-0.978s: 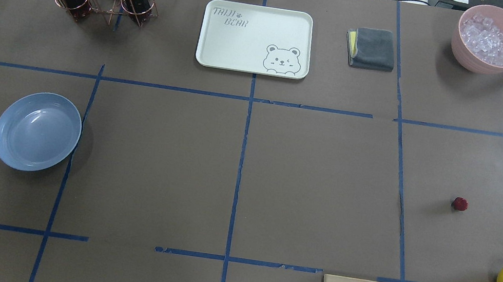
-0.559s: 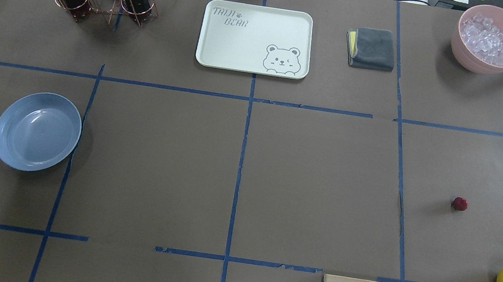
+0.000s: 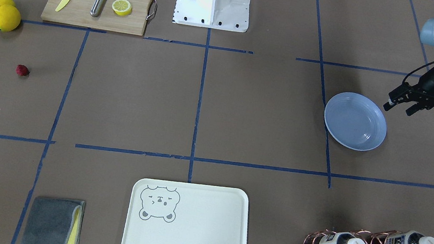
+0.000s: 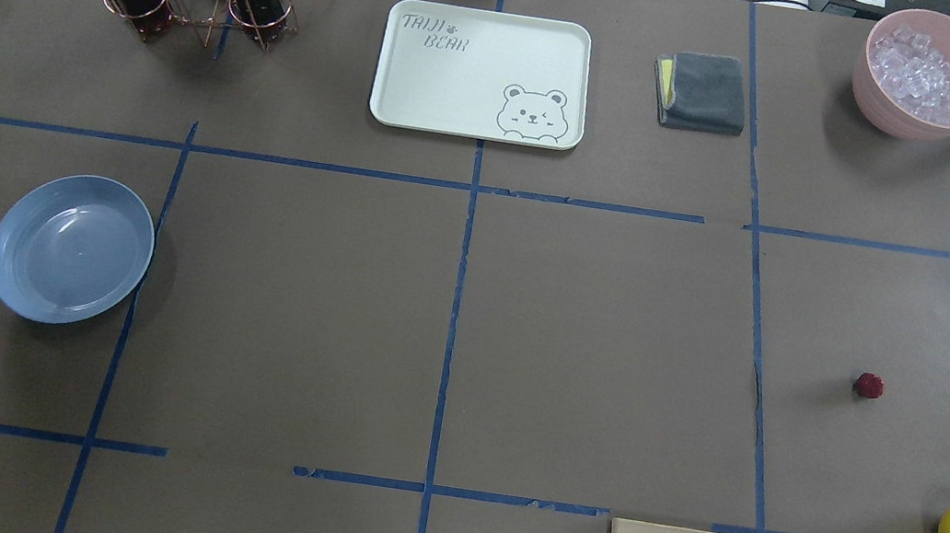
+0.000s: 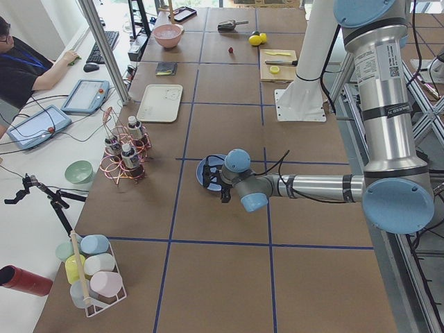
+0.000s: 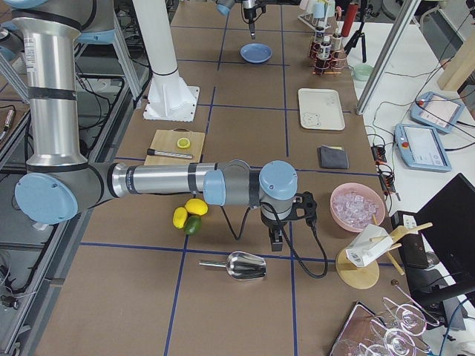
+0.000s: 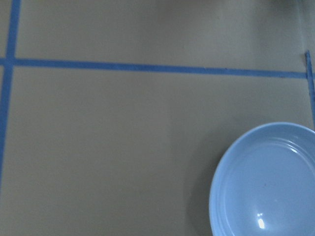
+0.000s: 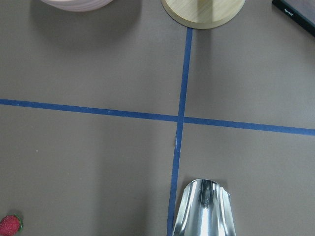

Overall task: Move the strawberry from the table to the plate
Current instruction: 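Reach the left gripper to the light blue plate rim and grasp it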

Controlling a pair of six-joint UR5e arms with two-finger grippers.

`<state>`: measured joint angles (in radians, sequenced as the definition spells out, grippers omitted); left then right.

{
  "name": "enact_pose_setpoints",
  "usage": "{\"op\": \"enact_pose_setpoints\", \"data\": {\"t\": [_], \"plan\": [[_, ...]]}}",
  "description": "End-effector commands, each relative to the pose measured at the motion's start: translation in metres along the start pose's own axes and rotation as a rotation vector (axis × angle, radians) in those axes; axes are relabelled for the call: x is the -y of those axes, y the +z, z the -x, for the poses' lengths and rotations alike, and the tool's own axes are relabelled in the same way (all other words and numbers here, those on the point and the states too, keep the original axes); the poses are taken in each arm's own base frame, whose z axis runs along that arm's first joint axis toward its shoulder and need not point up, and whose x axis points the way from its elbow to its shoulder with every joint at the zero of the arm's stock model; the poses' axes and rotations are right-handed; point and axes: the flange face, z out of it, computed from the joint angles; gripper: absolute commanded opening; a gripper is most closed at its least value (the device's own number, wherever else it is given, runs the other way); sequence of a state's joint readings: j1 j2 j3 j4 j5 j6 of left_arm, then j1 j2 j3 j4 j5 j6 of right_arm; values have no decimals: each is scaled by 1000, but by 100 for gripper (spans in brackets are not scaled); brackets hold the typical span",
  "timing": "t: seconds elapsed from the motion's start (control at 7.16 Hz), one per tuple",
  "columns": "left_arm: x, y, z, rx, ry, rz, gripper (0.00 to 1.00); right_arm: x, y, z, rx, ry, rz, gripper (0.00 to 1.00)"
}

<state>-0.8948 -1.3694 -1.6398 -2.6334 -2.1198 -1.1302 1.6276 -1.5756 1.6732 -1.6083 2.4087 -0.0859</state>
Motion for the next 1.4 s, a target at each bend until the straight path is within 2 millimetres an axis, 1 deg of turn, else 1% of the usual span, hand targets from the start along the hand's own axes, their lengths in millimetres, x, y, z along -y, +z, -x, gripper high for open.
{"op": "enact_pose_setpoints", "data": {"t": [0.0, 0.42, 0.56, 0.7, 0.84, 0.98, 1.12, 1.26], "plan": [[10, 17, -8, 9, -1, -15, 87, -1, -1, 0, 2, 0, -2, 100], [2, 30, -9, 26, 11, -8, 70, -1, 0, 0, 3, 0, 0, 100], [1, 36, -3, 38, 6, 1, 63, -1, 0, 0, 3, -1, 0, 100], [1, 36, -2, 39, 6, 2, 56, -1, -1, 0, 3, 1, -1, 100], [1, 36, -2, 39, 6, 2, 44, -1, 0, 0, 3, 0, 0, 100], [1, 36, -2, 39, 6, 2, 16, -1, 0, 0, 3, 0, 0, 100], [0, 35, -2, 39, 6, 2, 0, -1, -1, 0, 3, 0, -1, 100], [0, 36, -2, 39, 7, 3, 0, 0, -1, 1, 9, 0, -3, 100]]}}
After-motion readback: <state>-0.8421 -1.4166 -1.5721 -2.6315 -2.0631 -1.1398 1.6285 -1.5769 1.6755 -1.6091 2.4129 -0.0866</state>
